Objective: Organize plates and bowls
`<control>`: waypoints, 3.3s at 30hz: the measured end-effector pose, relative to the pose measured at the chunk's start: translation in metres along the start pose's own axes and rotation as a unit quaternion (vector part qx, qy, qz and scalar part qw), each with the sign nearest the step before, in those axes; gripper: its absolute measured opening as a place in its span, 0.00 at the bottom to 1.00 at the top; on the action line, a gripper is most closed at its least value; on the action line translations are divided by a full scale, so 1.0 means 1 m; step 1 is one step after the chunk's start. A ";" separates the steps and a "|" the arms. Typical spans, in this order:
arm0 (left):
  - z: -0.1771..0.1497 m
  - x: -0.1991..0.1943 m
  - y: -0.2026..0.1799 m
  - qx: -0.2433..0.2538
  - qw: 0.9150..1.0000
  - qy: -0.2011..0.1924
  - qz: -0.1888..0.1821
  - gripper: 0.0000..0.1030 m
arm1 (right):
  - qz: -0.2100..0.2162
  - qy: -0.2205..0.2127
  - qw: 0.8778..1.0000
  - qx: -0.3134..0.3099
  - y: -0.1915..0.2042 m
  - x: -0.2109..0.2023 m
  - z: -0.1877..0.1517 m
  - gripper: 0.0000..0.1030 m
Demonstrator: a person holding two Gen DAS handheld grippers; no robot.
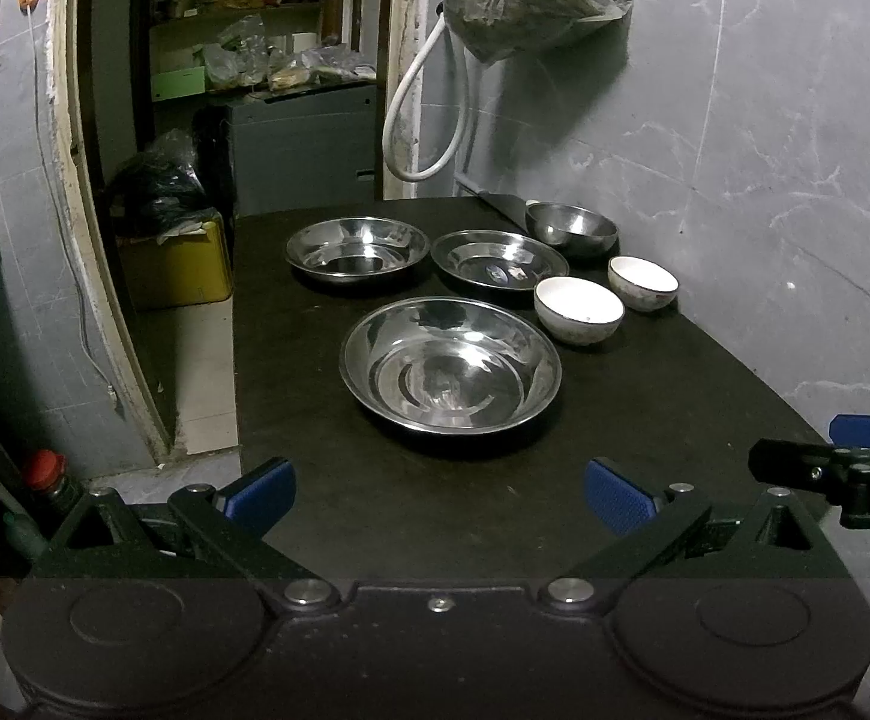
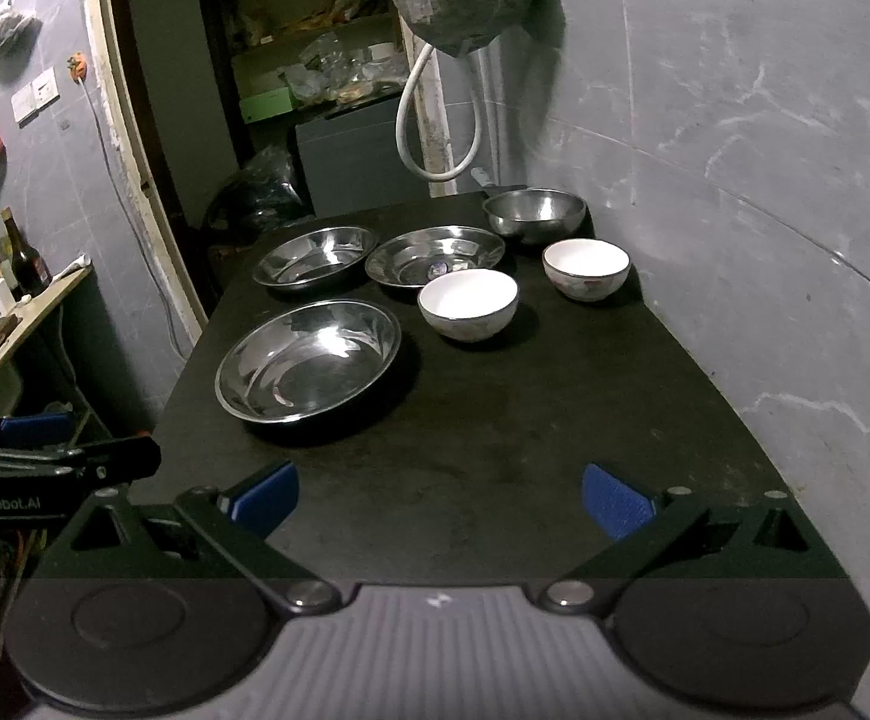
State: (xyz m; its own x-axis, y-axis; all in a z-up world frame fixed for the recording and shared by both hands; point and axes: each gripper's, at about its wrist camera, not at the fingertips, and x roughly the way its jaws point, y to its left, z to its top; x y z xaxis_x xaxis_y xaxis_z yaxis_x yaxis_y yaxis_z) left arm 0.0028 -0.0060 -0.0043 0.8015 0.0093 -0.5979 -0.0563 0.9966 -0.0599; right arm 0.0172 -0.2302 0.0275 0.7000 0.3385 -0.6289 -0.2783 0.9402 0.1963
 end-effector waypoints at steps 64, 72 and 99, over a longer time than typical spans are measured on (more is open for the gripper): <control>0.083 0.073 0.060 -0.136 0.986 0.037 0.093 0.99 | 0.073 0.014 0.996 -0.056 0.006 0.088 0.069 1.00; 0.132 0.124 0.098 -0.144 0.984 0.046 0.095 0.99 | 0.134 -0.004 0.989 -0.065 0.019 0.135 0.118 1.00; 0.216 0.326 0.169 -0.070 0.991 0.114 -0.004 0.84 | 0.162 0.109 0.972 0.130 0.066 0.316 0.164 0.75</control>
State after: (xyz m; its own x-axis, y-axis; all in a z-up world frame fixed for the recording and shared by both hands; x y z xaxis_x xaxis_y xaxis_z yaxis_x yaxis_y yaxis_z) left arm 0.3833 0.1830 -0.0367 0.6481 -0.0330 -0.7609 -0.1453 0.9753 -0.1661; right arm 0.3277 -0.0552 -0.0349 0.4390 0.6294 -0.6412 -0.2650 0.7726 0.5770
